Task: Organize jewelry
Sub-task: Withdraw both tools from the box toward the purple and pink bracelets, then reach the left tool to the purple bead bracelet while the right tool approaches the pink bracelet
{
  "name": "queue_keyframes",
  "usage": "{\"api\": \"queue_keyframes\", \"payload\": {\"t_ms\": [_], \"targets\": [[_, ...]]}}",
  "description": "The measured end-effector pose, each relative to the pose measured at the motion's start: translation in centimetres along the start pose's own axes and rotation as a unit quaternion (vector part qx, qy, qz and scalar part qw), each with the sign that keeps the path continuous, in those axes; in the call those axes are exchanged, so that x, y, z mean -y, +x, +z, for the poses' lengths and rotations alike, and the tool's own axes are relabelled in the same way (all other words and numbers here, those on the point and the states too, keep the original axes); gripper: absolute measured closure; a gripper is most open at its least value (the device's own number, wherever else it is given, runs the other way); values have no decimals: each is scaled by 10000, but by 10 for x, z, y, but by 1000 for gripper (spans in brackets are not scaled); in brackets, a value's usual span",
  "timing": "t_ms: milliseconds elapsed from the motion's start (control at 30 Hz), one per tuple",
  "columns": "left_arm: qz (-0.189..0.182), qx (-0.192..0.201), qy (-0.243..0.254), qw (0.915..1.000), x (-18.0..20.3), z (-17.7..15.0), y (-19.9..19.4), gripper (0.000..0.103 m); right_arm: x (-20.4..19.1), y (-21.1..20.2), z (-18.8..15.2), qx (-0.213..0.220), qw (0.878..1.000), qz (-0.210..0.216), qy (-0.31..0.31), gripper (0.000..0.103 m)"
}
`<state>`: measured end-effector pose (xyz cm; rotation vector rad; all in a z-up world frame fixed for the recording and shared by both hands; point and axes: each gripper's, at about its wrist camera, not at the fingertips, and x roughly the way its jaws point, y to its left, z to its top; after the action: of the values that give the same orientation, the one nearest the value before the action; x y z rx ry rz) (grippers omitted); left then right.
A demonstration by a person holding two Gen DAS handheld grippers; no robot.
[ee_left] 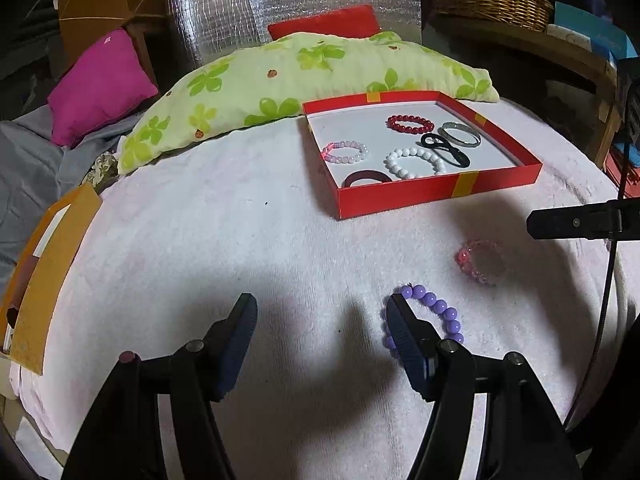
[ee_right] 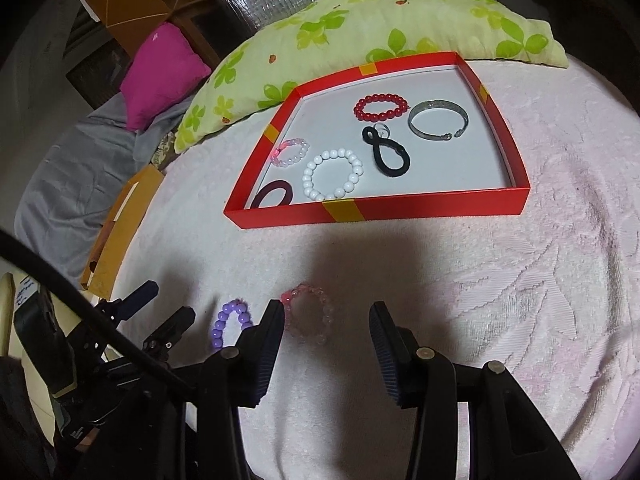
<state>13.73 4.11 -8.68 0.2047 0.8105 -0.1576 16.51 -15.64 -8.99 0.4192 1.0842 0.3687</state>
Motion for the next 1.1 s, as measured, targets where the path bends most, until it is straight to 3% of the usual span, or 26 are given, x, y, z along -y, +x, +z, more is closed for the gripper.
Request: {"api": "queue_keyframes", "payload": {"t_ms": [900, 1100], "targets": [[54, -130, 155, 9998, 2, -1, 5, 35, -7, 11, -6, -116, 9996, -170, -215, 56], [-8, -197, 148, 9997, 0, -2, 6, 35, -11, 21, -9, -134, 9985, -412, -343, 66]]}}
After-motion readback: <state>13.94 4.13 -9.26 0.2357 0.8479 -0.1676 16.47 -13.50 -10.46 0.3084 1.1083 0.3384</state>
